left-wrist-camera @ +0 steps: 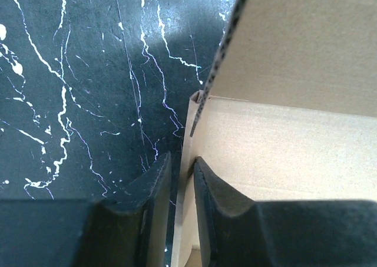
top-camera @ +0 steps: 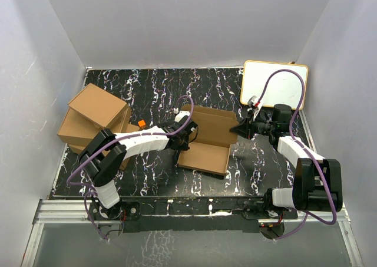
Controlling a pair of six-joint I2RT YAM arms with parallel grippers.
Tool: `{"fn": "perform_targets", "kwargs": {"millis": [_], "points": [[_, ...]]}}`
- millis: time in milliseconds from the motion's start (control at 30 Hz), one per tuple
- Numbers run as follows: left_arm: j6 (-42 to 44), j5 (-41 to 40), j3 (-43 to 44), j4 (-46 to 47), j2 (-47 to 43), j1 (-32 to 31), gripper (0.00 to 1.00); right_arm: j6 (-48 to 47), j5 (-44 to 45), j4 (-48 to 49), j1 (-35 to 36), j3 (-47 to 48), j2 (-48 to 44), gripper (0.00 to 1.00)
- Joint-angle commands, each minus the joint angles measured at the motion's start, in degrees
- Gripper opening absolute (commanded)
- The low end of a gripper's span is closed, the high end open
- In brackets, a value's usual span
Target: Fold the paper box
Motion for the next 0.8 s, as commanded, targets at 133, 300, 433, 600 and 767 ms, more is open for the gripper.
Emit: {"fn": "perform_targets", "kwargs": {"millis": [133, 300, 433, 600, 767], "points": [[2.12, -0.81, -0.58, -8.52, 1.13, -0.21, 0.25, -1.53, -1.01, 3.95, 0.14, 0.43, -2.09, 0.08], [2.11, 0.71, -1.85, -7.9, 0.98, -0.15, 0.26, -1.53, -0.96, 3.98, 0.1, 0.51, -2.11, 0.08], [2.0, 1.67, -2.23, -7.54, 1.2, -0.21, 0.28, -1.53, -0.96, 3.9, 0.14, 0.45, -2.18, 0.08], [2.17, 1.95, -2.64, -7.37, 0.79, -0.29, 0.28, -1.52, -1.05, 3.97, 0.12, 0.52, -2.21, 0.08], [2.38, 2.03, -3.72, -5.99, -0.2, -0.23, 0.28, -1.53, -0.93, 3.93, 0.14, 0.51, -2.11, 0.08]]}}
